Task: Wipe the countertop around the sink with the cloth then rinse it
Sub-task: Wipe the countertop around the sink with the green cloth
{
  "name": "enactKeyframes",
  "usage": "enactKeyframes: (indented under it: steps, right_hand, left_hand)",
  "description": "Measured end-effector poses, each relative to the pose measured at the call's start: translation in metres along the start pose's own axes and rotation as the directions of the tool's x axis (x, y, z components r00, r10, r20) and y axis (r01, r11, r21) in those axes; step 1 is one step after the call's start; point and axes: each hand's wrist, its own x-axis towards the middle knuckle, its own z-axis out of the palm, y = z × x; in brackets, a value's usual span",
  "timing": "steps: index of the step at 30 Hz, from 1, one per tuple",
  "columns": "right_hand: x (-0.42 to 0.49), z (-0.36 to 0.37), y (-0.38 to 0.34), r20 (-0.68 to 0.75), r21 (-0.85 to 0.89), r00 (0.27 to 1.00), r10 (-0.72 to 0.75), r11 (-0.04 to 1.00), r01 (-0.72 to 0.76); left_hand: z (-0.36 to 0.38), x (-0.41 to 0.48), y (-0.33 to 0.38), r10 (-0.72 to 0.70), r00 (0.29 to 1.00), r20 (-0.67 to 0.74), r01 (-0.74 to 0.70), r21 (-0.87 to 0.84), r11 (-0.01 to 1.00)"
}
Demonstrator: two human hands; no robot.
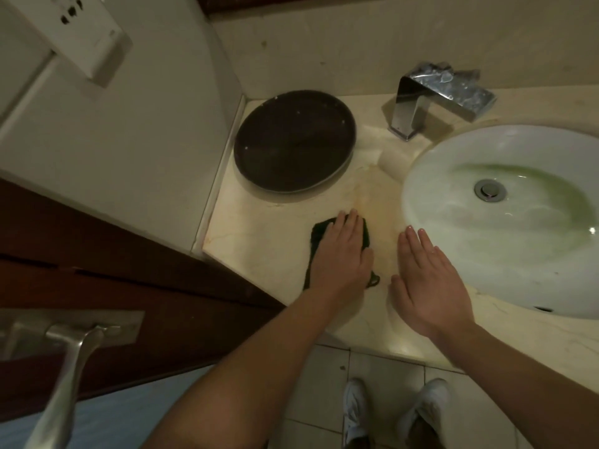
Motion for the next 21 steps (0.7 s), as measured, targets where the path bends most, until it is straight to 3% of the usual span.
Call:
enactKeyframes:
  steps: [3,7,11,17,19,21]
  right_hand:
    - [-0.001,-0.001,0.000,0.000,0.000,1.000,-0.005,1.000,0.005]
    - [-0.001,-0.002,-0.002,0.004,-0.002,1.000,0.006,1.000,-0.006]
    - [0.000,-0.003,-0.002,0.002,-0.019,1.000,0.011,1.000,-0.011]
    - [0.000,-0.002,-0.002,0.002,-0.027,1.000,0.025,0.999,-0.025]
    - [0.001,-0.002,-0.002,0.004,-0.023,1.000,0.030,0.999,-0.029]
    - [0.002,-0.002,-0.003,0.002,-0.019,0.999,0.032,0.999,-0.032]
  left_hand:
    - [-0.012,-0.008,-0.022,0.089,0.995,0.037,-0.083,-0.150,0.985]
    - [-0.022,-0.024,-0.047,-0.012,0.999,-0.036,-0.004,-0.420,0.908]
    - [-0.020,-0.033,-0.076,0.063,0.998,-0.014,-0.065,-0.196,0.978]
    - [-0.034,-0.044,-0.111,-0.168,0.971,-0.172,0.174,0.020,0.984]
    - [-0.037,-0.045,-0.105,-0.153,0.963,-0.223,0.156,-0.004,0.988]
    - [-0.035,-0.043,-0.092,-0.176,0.966,-0.189,0.152,-0.133,0.979]
